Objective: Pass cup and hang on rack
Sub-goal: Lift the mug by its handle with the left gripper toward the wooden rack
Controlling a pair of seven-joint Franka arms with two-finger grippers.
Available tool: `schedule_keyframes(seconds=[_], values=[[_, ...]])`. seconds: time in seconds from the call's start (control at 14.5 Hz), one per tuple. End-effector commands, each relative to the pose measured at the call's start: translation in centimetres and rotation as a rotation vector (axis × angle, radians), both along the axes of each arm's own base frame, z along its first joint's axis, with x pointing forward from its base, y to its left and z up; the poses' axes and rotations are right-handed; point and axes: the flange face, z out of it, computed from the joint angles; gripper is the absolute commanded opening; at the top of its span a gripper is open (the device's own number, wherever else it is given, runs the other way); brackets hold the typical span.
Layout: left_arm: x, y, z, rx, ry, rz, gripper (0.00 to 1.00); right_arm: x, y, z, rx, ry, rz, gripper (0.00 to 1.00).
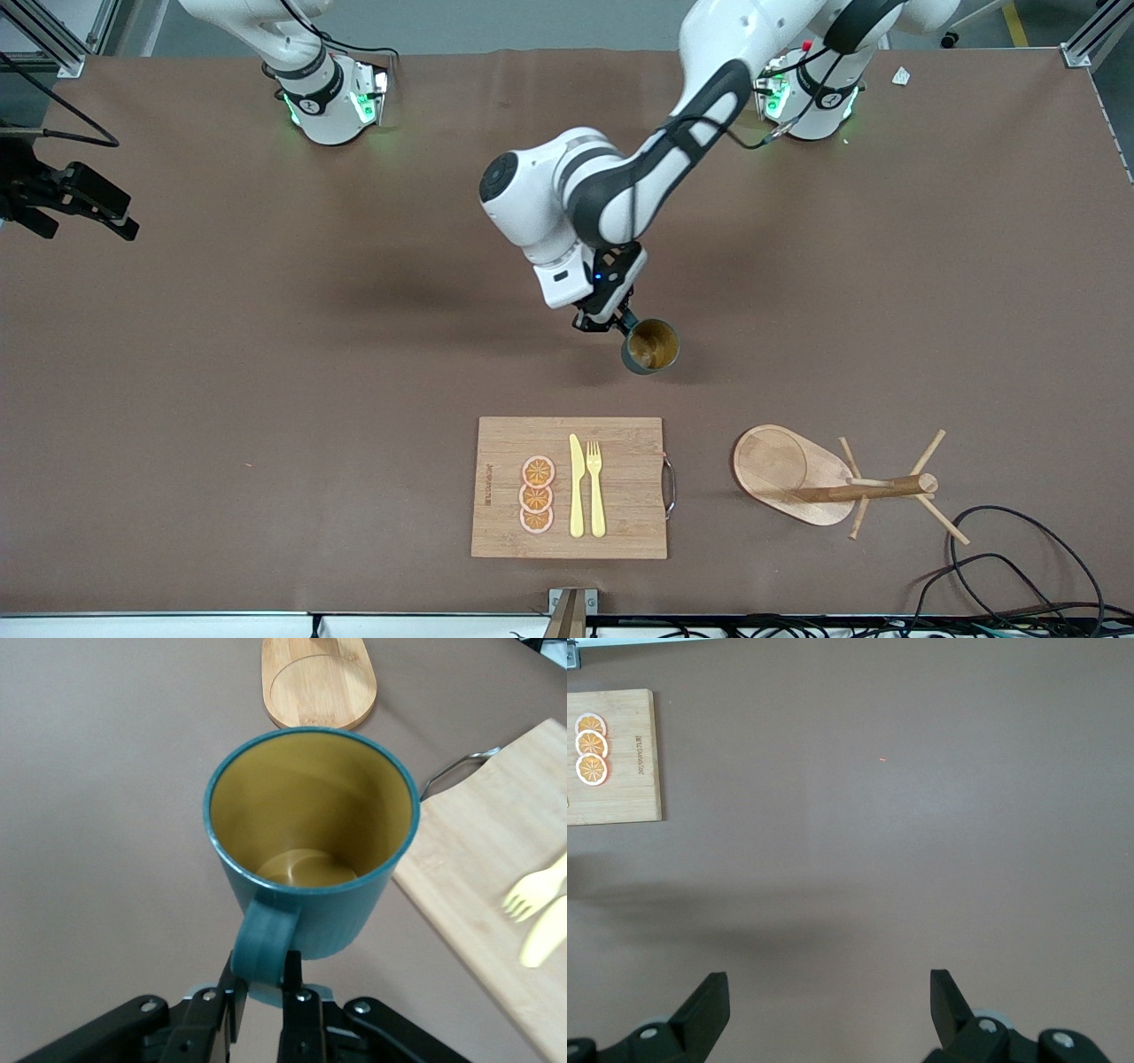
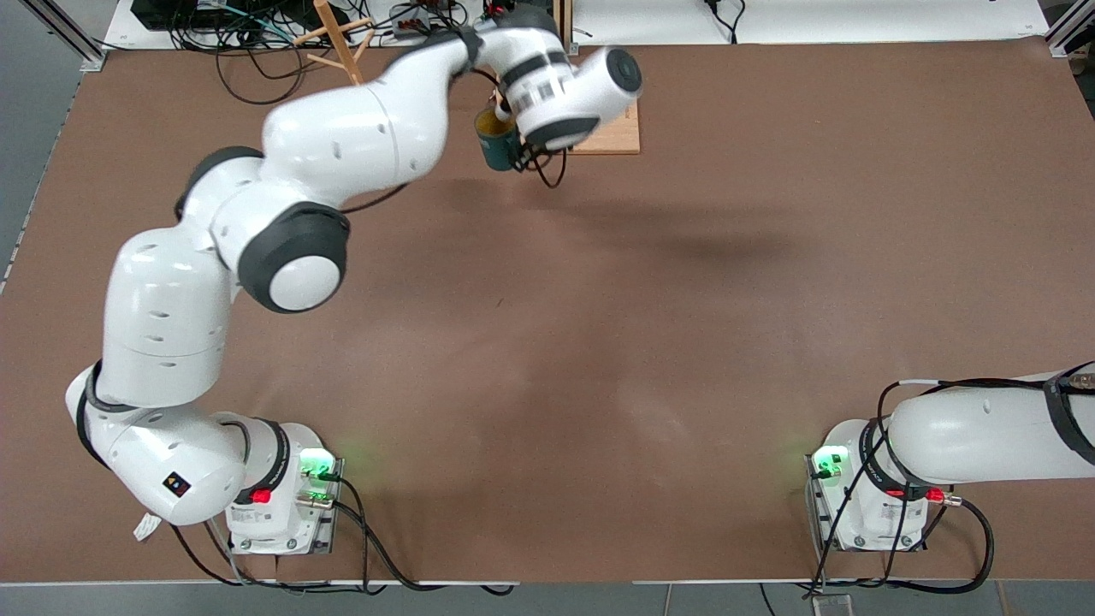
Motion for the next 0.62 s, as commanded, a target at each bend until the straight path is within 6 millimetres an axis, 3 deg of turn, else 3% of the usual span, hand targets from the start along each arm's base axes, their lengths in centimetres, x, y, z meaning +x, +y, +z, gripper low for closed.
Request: schedule_keyframes(seconds=[0.0, 0.21, 0.34, 0.55], values=[[2.2, 3.4, 8.0, -0.172, 0.047, 0.005, 0.0, -0.2, -0.2, 0.4, -0.016, 0.001, -0.011, 1.0], [5.5, 8.6, 15.0, -0.415, 0.111, 0.052, 0.0, -0.2, -0.2, 0.4, -0.016, 0.001, -0.011, 1.0], [7.5, 12.4, 18.3, -0.548, 0.137, 0.082, 0.0, -0.2, -0.2, 0.4, -0.016, 0.001, -0.011, 1.0], [10.7, 19.9, 22.8, -0.808, 0.195, 0.111, 0.0, -0.2, -0.2, 0.3, -0.016, 0.003, -0.011, 1.0]])
